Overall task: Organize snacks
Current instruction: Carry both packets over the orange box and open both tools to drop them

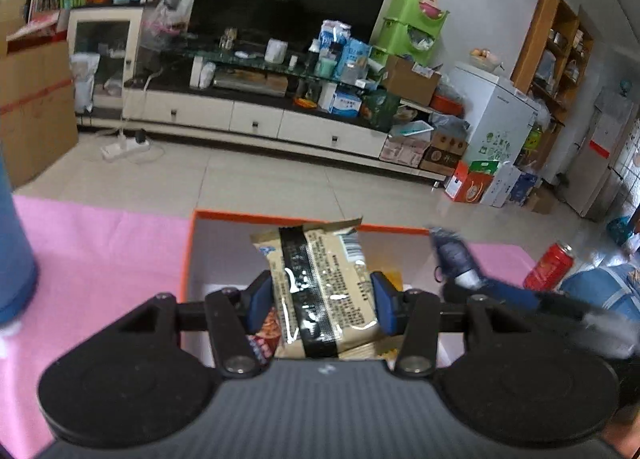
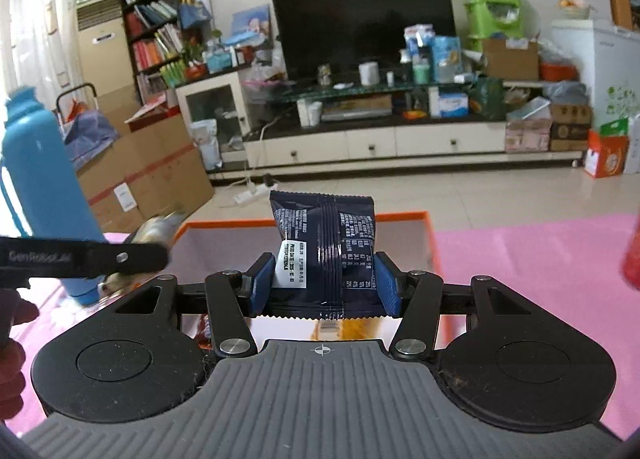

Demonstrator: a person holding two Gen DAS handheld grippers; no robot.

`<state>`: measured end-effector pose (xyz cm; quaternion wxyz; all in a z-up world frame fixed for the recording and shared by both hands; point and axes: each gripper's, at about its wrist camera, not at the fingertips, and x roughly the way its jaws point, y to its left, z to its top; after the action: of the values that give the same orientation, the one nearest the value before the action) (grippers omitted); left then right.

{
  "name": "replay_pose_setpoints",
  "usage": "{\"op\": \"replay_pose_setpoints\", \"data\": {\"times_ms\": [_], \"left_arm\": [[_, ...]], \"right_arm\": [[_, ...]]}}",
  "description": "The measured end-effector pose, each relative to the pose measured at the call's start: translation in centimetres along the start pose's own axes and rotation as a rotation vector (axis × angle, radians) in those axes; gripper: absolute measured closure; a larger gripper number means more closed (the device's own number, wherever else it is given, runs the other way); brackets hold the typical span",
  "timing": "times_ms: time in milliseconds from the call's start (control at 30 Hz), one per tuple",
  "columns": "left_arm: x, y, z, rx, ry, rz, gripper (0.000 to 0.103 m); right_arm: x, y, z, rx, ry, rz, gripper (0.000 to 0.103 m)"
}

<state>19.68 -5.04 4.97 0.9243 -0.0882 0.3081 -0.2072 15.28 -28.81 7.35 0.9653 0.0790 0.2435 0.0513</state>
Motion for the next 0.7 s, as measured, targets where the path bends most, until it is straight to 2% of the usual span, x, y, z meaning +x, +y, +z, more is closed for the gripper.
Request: {"op": "replay_pose_setpoints", "data": {"times_ms": [133,167,200,233,300,333,400,467,533,600,700], "left_arm": [[2.8,0.7,-0.8,0.045,0.049,0.078,0.053],[3.1,0.9,-1.0,0.045,0.061,0.085,0.050],[3.2,1.1,-1.0,0.035,0.065,0.088,0.043],[2.9,1.2,-0.9,0.026,0.058,0.088,0.033],[1.6,1.2,-0.3,0.019,0.009,0.075,0.033],[0.7,1.1,-0.1,0.016,-0.012,0.065,0.033],[-1.5,1.0,0.2,0.000,-0.052,0.049,0.032],[-3.9,0.8,-0.7,-0.008,-0.067,0.041,0.029],[-5.9,0.5,-2.1,-0.002,-0.050,0.033,0.028],[-8.4,0.4,-4.4,-0.010,-0.035,0.026,0.028],[-11.7,0.4,-8.5,-0.021,0.002,0.020,0.027]], "right_arm": [[4.6,-0.1,-0.8,0.014,0.051,-0.018,0.066],[5.7,0.0,-0.8,0.016,0.076,-0.010,0.064],[6.6,0.0,-0.8,0.018,0.099,-0.008,0.057],[7.0,0.1,-1.0,0.027,0.111,-0.015,0.055],[6.7,0.4,-1.0,0.023,0.096,-0.007,0.053],[6.2,0.7,-0.7,0.006,0.077,-0.005,0.051],[4.3,0.9,0.0,-0.008,0.018,-0.021,0.038],[1.6,1.0,0.3,0.002,-0.029,-0.012,0.034],[-1.6,1.0,0.0,0.007,-0.057,0.005,0.030],[-4.7,0.9,-1.2,-0.005,-0.073,0.010,0.022],[-9.2,0.4,-4.8,-0.018,-0.051,-0.027,0.020]]}}
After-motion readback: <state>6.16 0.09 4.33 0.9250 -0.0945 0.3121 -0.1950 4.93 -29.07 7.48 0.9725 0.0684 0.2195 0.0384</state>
